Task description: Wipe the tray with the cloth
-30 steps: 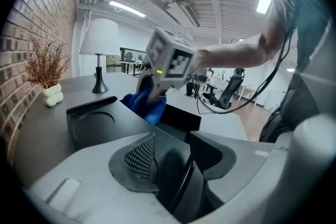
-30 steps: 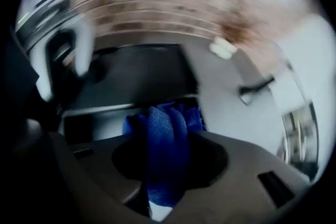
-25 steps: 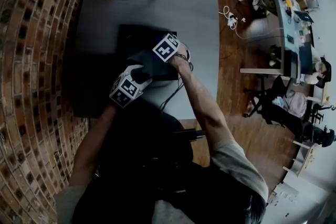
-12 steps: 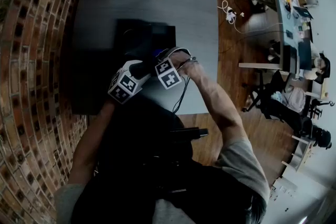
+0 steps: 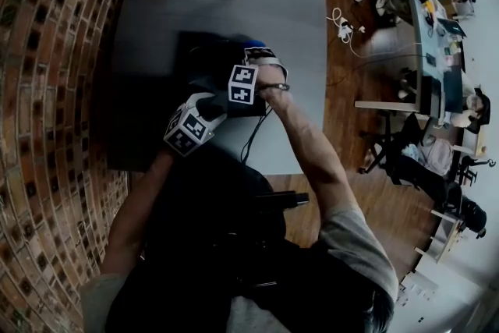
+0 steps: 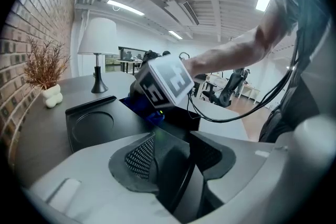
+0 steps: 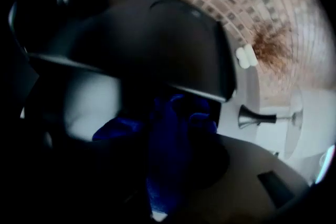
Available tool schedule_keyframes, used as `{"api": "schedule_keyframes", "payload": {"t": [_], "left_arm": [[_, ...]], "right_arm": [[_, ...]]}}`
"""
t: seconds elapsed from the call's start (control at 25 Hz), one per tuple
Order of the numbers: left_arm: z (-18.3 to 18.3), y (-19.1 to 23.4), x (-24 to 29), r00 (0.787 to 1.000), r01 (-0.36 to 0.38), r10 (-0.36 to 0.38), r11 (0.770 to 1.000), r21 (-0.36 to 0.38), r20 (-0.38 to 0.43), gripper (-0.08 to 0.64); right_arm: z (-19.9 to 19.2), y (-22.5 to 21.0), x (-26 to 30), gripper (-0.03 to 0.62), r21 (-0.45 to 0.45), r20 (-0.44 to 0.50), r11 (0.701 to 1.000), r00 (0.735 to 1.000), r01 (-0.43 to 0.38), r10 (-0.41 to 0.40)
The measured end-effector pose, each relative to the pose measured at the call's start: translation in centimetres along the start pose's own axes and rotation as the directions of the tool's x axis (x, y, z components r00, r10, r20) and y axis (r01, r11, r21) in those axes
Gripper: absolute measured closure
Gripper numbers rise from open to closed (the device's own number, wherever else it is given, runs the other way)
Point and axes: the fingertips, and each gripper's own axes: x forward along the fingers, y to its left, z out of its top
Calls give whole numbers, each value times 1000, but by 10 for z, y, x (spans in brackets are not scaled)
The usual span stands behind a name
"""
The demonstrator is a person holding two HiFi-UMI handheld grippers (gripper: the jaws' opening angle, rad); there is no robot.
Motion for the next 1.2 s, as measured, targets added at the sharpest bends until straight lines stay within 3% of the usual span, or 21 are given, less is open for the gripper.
{"api": "schedule_keyframes", "payload": {"t": [0.04,0.12,0.2,0.28,0.32,0.36,0.4,0.44,0.52,0.56,0.6,0.64,0.8,0.88,1.0,1.08,1.12,1.2], "left_arm": [[1,0,1,1000,2,-2,1000,2,3,356],[3,1,2,1000,3,-3,1000,5,10,356],[1,3,1,1000,0,0,1000,2,6,356],[-2,3,0,1000,-1,1,1000,1,2,356],[-2,2,0,1000,0,0,1000,3,1,356],[-2,2,1,1000,0,0,1000,6,3,356],[-1,2,1,1000,-1,1,1000,8,6,357],[-1,2,1,1000,-3,3,1000,8,10,357],[0,3,1,1000,-6,6,1000,4,15,357],[1,4,0,1000,-8,8,1000,2,18,357],[1,3,0,1000,-8,8,1000,0,21,357],[1,3,1,1000,-9,9,1000,-3,25,357],[0,3,0,999,-8,8,1000,-25,31,357],[2,6,-1,999,-15,16,999,-31,46,359],[6,7,-4,998,-25,27,999,-32,52,359],[3,6,-1,998,-20,21,999,-32,53,359],[2,6,0,998,-18,20,999,-31,53,359],[3,6,-1,998,-19,21,999,-26,56,359]], "right_arm": [[-2,9,1,462,-48,-17,999,1000,-23,22],[-2,37,-11,462,-134,-4,977,986,-167,168],[7,81,-35,462,-245,43,905,928,-349,369],[12,127,-61,462,-350,65,805,845,-479,531],[12,143,-70,462,-378,63,768,813,-517,579],[10,147,-74,463,-381,59,758,805,-529,591],[9,137,-72,463,-359,56,785,827,-506,559],[7,116,-65,463,-321,46,838,877,-440,478],[0,56,-42,462,-268,-27,939,977,-213,214],[-5,28,-31,462,-267,-77,958,993,-104,87],[-10,10,-20,462,-267,-118,963,993,-35,3],[-15,2,-9,462,-262,-149,965,988,-10,-30],[-30,13,9,463,-290,-273,956,961,-52,-30],[-39,32,-1,463,-295,-353,939,933,-177,65],[-35,78,-25,462,-299,-352,855,882,-424,314],[-26,97,-40,462,-312,-301,796,849,-518,434],[-23,93,-42,460,-301,-271,806,856,-510,441],[-19,53,-30,460,-255,-231,900,926,-354,299]]}}
